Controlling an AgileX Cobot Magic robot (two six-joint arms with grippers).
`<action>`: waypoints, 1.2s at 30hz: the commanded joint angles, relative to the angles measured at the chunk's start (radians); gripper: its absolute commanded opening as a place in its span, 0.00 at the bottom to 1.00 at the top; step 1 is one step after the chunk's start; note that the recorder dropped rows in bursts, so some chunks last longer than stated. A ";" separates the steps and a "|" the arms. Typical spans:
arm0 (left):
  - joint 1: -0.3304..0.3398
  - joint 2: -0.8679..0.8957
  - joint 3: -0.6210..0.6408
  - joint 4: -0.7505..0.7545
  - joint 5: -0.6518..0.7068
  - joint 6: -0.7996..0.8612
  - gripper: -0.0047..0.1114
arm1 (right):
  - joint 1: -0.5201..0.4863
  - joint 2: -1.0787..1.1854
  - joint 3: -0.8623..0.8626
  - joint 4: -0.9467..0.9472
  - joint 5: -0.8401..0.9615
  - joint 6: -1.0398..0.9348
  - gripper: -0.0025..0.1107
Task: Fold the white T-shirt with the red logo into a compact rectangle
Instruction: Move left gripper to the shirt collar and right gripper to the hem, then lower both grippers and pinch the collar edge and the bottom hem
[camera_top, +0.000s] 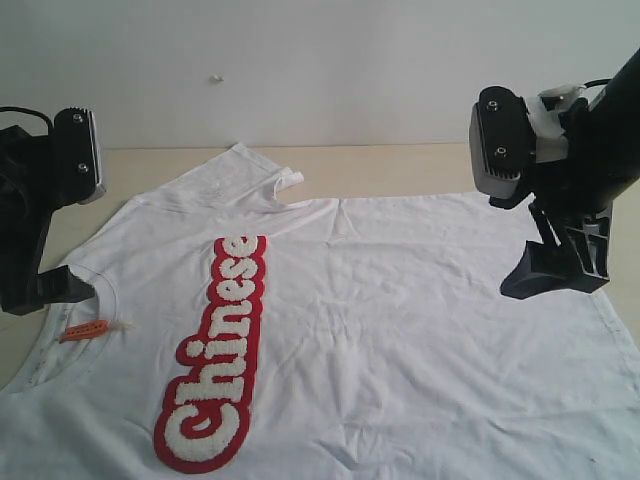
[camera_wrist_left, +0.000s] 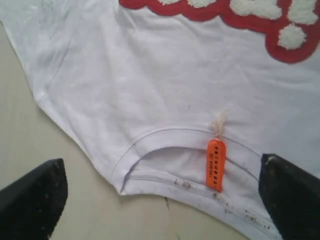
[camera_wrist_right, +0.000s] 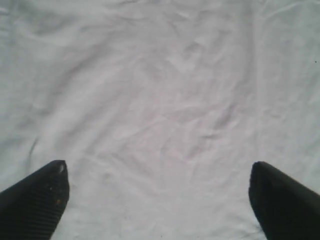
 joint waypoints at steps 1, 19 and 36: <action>0.002 -0.002 -0.002 -0.003 0.003 -0.001 0.94 | 0.001 0.011 -0.009 0.003 0.009 0.019 0.95; 0.124 0.159 -0.024 0.035 0.155 0.123 0.94 | -0.160 0.112 -0.066 -0.189 0.163 0.066 0.95; 0.170 0.350 -0.193 0.091 0.291 0.320 0.94 | -0.228 0.391 -0.197 -0.135 0.203 -0.030 0.95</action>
